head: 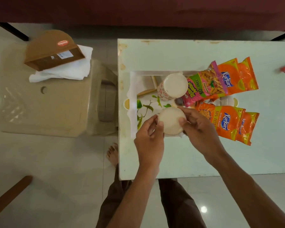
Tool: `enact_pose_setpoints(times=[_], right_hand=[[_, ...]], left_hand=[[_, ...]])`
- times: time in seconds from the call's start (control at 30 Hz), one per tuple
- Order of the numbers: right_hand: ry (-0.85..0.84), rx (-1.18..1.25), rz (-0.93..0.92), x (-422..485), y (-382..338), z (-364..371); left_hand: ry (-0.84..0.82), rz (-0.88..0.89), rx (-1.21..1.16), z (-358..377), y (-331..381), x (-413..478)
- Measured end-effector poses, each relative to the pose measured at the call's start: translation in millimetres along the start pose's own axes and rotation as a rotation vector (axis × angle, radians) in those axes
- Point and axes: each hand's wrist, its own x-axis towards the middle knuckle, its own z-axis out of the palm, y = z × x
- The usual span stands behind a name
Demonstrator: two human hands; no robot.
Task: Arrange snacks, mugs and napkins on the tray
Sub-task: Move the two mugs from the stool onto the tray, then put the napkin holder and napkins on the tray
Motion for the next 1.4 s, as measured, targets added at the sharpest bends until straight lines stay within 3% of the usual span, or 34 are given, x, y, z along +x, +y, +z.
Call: enact_pose_setpoints(times=[0.23,0.83,0.97,1.07,1.17,1.4], right_hand=[[0.017,-0.005,0.046,26.7,21.3,-8.8],[-0.012,-0.062,0.054,39.4,22.3,-17.5],[0.105,0.022,0.036,29.3,9.8,-38.6],[0.177,0.310,0.054,17.4,-11.7,-62.4],[0.201,0.451,0.002,10.1,-39.2,-80.7],[0.056,0.504,-0.077,9.7,-109.3,-44.6]], left_hand=[[0.059,0.010,0.084,24.7,-10.6,20.9],[-0.022,-0.020,0.054,24.4,-18.4,27.3],[0.048,-0.096,-0.017,9.2,-1.1,23.8],[0.081,-0.034,-0.104,-18.4,21.6,16.0],[0.123,0.060,-0.058,-56.0,43.9,2.8],[0.231,0.271,0.001,-150.0,96.0,-8.2]])
